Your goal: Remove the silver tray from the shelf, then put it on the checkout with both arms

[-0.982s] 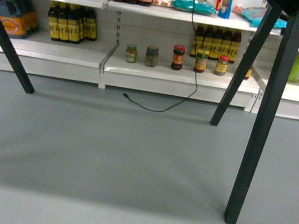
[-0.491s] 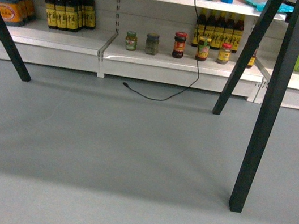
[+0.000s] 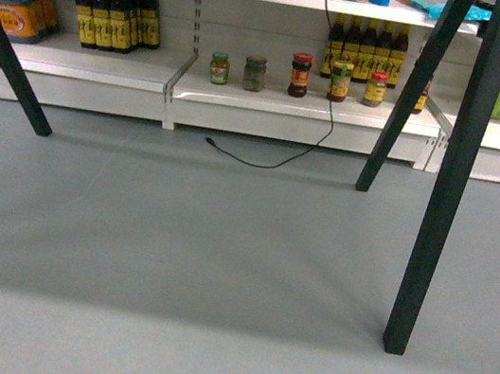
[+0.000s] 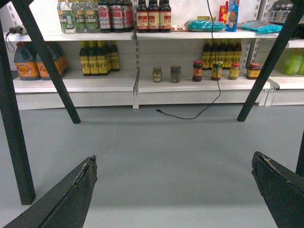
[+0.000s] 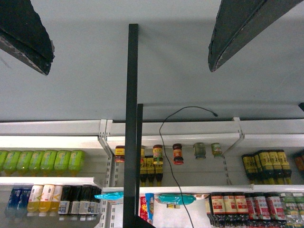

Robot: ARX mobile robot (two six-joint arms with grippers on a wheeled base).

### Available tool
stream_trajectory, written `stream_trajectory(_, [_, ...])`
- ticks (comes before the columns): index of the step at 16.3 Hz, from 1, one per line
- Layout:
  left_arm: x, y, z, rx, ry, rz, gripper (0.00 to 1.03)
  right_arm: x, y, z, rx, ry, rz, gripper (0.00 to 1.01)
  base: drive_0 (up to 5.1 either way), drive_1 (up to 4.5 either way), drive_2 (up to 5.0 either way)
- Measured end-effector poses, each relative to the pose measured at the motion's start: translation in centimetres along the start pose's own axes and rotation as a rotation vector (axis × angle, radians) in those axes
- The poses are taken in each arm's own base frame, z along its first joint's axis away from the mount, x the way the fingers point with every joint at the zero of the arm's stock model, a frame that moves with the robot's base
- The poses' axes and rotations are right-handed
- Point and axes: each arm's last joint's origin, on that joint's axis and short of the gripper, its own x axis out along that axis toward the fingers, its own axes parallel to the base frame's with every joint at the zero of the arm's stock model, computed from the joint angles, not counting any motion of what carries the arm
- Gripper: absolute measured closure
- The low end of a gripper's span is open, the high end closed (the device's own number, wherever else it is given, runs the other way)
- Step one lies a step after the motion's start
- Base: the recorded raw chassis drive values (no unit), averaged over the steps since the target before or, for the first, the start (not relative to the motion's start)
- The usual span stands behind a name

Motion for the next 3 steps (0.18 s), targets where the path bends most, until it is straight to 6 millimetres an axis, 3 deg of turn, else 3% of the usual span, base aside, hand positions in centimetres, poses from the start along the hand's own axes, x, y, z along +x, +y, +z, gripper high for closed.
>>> stream_trajectory(3, [0.0, 0.0, 0.0, 0.0, 0.0, 0.0, 0.05, 0.0, 0.0, 0.0, 0.0, 0.0, 0.0, 0.03, 0.0, 0.0, 0.0])
